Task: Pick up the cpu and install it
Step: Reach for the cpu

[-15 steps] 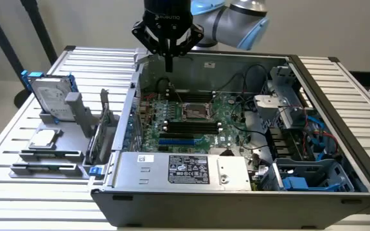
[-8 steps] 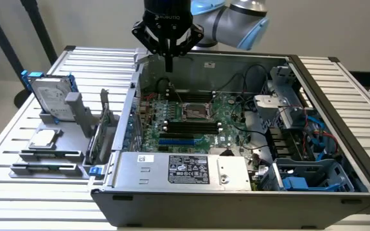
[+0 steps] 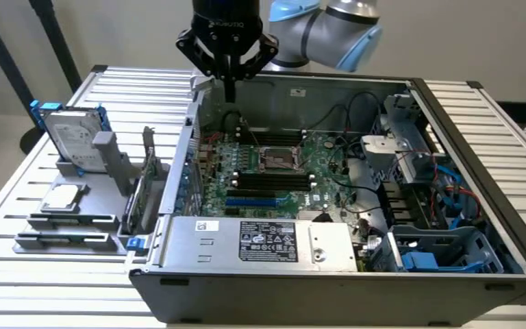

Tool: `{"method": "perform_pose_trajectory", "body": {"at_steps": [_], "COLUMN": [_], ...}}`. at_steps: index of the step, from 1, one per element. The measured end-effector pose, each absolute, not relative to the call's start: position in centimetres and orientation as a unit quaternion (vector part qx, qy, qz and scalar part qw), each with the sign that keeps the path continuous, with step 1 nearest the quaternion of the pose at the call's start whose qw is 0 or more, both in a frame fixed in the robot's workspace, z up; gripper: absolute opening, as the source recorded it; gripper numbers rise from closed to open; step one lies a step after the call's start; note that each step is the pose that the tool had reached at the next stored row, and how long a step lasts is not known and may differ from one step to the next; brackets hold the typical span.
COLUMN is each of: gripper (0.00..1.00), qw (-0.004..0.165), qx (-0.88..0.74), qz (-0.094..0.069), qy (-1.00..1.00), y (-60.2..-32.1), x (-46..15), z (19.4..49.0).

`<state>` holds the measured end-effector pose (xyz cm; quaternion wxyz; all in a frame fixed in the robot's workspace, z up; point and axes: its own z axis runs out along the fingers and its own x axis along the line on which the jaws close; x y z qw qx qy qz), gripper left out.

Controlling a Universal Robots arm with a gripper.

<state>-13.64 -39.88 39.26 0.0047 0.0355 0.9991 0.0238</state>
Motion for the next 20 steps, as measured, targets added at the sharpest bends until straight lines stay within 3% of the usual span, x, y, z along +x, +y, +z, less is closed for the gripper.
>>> {"method": "perform_pose_trajectory", "body": {"at_steps": [20], "gripper": [0.11], "qw": [-0.002], "qx": [0.036], "qz": [0.023], "qy": [0.999], "y": [-39.9], "x": [-22.7], "z": [39.0]}}
